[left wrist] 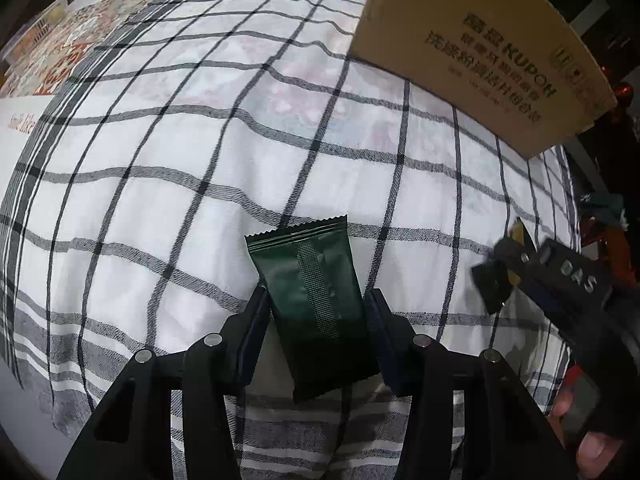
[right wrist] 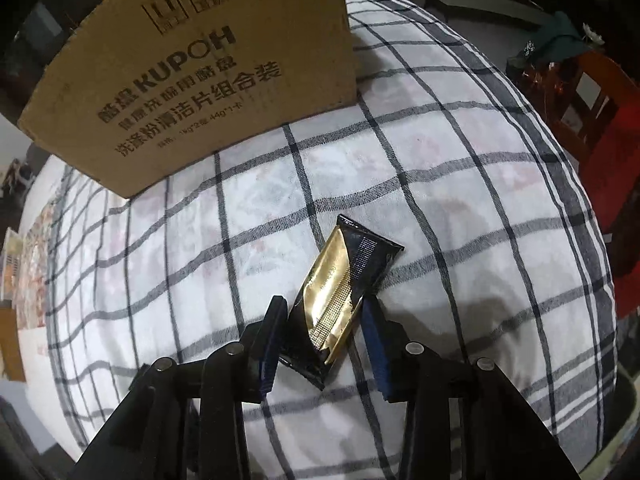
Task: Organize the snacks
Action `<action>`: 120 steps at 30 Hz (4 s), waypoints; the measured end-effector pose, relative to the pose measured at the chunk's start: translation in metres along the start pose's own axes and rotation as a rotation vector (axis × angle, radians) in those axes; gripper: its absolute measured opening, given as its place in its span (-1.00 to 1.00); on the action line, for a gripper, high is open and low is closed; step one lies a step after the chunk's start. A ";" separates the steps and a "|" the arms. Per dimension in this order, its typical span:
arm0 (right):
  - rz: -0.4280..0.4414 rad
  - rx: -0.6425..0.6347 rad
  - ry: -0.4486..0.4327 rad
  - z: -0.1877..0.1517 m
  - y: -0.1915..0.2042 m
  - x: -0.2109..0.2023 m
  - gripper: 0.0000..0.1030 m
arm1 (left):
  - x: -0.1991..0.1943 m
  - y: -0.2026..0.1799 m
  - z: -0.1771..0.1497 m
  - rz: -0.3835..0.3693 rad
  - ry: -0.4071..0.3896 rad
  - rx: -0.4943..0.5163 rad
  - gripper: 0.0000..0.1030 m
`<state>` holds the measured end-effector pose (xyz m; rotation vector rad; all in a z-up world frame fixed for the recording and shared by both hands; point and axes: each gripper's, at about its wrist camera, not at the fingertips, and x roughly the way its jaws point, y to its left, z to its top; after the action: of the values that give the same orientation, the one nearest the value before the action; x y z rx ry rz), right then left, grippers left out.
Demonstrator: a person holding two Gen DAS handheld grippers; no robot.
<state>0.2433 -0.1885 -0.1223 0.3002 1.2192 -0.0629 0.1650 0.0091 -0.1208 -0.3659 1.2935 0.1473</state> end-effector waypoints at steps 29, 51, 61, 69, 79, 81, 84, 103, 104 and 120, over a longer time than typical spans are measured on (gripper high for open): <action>0.157 -0.214 -0.286 -0.016 0.017 -0.089 -0.27 | -0.085 -0.022 0.027 -0.022 -0.375 0.255 -0.10; 0.150 -0.280 -0.505 0.007 0.020 -0.139 -0.27 | -0.150 -0.043 0.050 -0.107 -0.603 0.373 -0.10; 0.168 -0.283 -0.560 0.044 0.024 -0.156 -0.57 | -0.164 -0.059 0.080 -0.157 -0.640 0.424 -0.10; 0.181 -0.300 -0.555 0.071 0.031 -0.155 -0.57 | -0.166 -0.080 0.107 -0.171 -0.648 0.477 -0.10; 0.176 -0.295 -0.562 0.105 0.042 -0.147 -0.57 | -0.156 -0.104 0.152 -0.191 -0.626 0.529 -0.10; 0.172 -0.296 -0.561 0.111 0.044 -0.144 -0.57 | -0.151 -0.111 0.162 -0.186 -0.617 0.538 -0.10; 0.163 -0.293 -0.556 0.121 0.046 -0.137 -0.57 | -0.140 -0.118 0.175 -0.184 -0.593 0.552 -0.10; 0.156 -0.266 -0.521 0.105 0.050 -0.124 -0.57 | -0.139 -0.096 0.159 -0.086 -0.630 0.522 0.42; 0.158 -0.263 -0.516 0.102 0.050 -0.123 -0.56 | -0.140 -0.093 0.156 -0.080 -0.631 0.518 0.42; 0.149 -0.202 -0.341 0.062 0.052 -0.087 -0.56 | -0.118 -0.068 0.115 0.021 -0.556 0.543 0.42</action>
<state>0.2803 -0.1649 -0.0120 0.1935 0.8536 0.1332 0.2583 -0.0034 0.0305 0.1531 0.7421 -0.0849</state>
